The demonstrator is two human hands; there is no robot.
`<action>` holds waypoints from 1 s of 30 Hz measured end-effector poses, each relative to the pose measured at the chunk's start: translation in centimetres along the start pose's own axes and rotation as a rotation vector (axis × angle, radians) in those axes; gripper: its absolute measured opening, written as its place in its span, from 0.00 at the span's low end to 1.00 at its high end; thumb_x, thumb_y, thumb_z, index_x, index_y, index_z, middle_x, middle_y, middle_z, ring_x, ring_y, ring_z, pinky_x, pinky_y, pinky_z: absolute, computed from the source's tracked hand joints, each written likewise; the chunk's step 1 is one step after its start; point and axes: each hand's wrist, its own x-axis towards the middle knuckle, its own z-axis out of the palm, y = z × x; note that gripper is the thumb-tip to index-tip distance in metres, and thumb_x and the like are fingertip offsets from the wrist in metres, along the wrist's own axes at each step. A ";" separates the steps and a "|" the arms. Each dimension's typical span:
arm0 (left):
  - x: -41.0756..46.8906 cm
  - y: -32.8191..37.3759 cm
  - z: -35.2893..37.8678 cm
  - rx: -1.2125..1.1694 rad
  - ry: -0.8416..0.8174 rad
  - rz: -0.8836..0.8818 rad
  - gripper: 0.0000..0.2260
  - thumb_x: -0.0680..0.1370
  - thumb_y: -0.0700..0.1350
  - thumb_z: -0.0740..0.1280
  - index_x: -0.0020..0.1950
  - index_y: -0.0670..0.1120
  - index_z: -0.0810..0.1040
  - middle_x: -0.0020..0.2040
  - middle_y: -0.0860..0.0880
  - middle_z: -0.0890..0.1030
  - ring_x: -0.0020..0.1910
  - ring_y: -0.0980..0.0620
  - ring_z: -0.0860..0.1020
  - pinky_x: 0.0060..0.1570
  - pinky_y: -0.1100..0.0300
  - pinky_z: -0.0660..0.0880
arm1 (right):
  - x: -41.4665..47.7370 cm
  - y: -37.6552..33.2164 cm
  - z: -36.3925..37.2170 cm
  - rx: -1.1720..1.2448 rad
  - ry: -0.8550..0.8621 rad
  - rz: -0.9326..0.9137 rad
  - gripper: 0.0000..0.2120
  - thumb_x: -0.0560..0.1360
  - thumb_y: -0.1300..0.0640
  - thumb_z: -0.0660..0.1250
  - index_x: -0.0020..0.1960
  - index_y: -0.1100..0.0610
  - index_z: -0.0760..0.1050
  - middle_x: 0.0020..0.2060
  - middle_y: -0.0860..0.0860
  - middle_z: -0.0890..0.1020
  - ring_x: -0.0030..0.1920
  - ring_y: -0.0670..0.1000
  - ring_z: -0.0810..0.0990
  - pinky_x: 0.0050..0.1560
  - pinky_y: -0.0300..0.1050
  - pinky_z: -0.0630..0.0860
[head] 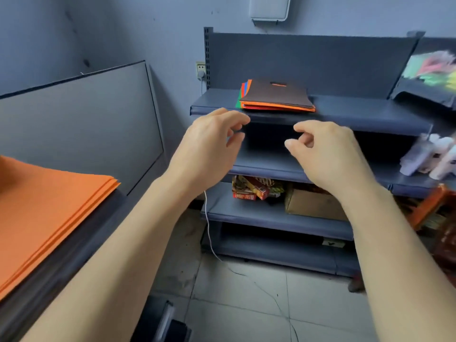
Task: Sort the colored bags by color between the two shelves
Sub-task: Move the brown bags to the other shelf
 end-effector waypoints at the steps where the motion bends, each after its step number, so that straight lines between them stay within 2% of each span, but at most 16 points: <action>1: 1.7 -1.0 0.5 -0.009 0.009 -0.012 0.12 0.77 0.39 0.64 0.59 0.46 0.79 0.50 0.49 0.81 0.45 0.51 0.79 0.52 0.54 0.76 | 1.9 -0.1 0.5 -0.001 0.004 -0.001 0.19 0.78 0.50 0.63 0.68 0.52 0.71 0.56 0.52 0.80 0.58 0.55 0.76 0.59 0.52 0.74; 5: 7.9 -4.6 2.9 -0.049 0.039 -0.068 0.12 0.78 0.39 0.62 0.58 0.46 0.80 0.49 0.48 0.80 0.44 0.49 0.78 0.52 0.55 0.75 | 8.3 0.7 2.4 -0.017 0.059 0.022 0.19 0.78 0.50 0.63 0.67 0.53 0.72 0.55 0.52 0.81 0.57 0.54 0.77 0.59 0.49 0.73; 9: 12.4 -7.1 6.5 -0.086 0.011 -0.124 0.12 0.79 0.39 0.60 0.58 0.46 0.80 0.49 0.47 0.81 0.45 0.48 0.78 0.52 0.55 0.75 | 12.8 2.8 4.0 -0.033 0.046 0.095 0.19 0.78 0.50 0.63 0.67 0.54 0.72 0.55 0.52 0.81 0.57 0.54 0.77 0.58 0.47 0.72; 13: 16.3 -9.0 9.7 -0.070 -0.038 -0.137 0.12 0.79 0.39 0.60 0.58 0.46 0.80 0.51 0.47 0.81 0.48 0.47 0.78 0.52 0.56 0.75 | 16.9 4.5 5.2 -0.046 0.039 0.112 0.17 0.78 0.50 0.62 0.65 0.55 0.73 0.48 0.52 0.82 0.52 0.53 0.77 0.51 0.44 0.71; 15: 18.0 -9.8 11.1 -0.055 -0.050 -0.149 0.12 0.79 0.39 0.60 0.58 0.46 0.80 0.52 0.47 0.81 0.49 0.47 0.79 0.53 0.55 0.75 | 19.2 5.5 5.8 -0.040 0.038 0.125 0.16 0.78 0.50 0.62 0.63 0.55 0.74 0.47 0.52 0.82 0.51 0.54 0.77 0.50 0.45 0.72; 21: 23.2 -11.8 15.6 0.016 -0.065 -0.235 0.12 0.79 0.40 0.59 0.59 0.46 0.79 0.54 0.47 0.81 0.51 0.46 0.79 0.51 0.57 0.73 | 26.7 10.0 7.4 0.001 0.023 0.160 0.21 0.79 0.49 0.61 0.69 0.55 0.70 0.60 0.52 0.78 0.63 0.55 0.71 0.57 0.48 0.70; 25: 27.6 -12.6 19.3 0.049 -0.097 -0.313 0.14 0.78 0.39 0.57 0.58 0.46 0.79 0.53 0.46 0.81 0.50 0.43 0.78 0.52 0.54 0.75 | 31.7 13.8 8.1 0.014 0.010 0.188 0.22 0.78 0.48 0.62 0.70 0.55 0.69 0.63 0.52 0.76 0.64 0.56 0.71 0.59 0.49 0.70; 28: 30.5 -13.0 22.1 0.119 -0.159 -0.370 0.09 0.76 0.38 0.58 0.49 0.44 0.78 0.46 0.44 0.79 0.44 0.41 0.75 0.46 0.55 0.75 | 35.0 16.2 8.8 0.002 -0.048 0.191 0.23 0.78 0.48 0.62 0.70 0.56 0.68 0.64 0.53 0.75 0.65 0.56 0.70 0.61 0.49 0.69; 30: 32.0 -13.3 23.9 0.167 -0.196 -0.418 0.10 0.75 0.39 0.58 0.51 0.41 0.77 0.48 0.42 0.79 0.46 0.39 0.76 0.48 0.52 0.76 | 37.0 17.6 9.4 -0.006 -0.095 0.199 0.24 0.78 0.48 0.62 0.71 0.56 0.68 0.65 0.53 0.74 0.66 0.57 0.70 0.61 0.49 0.69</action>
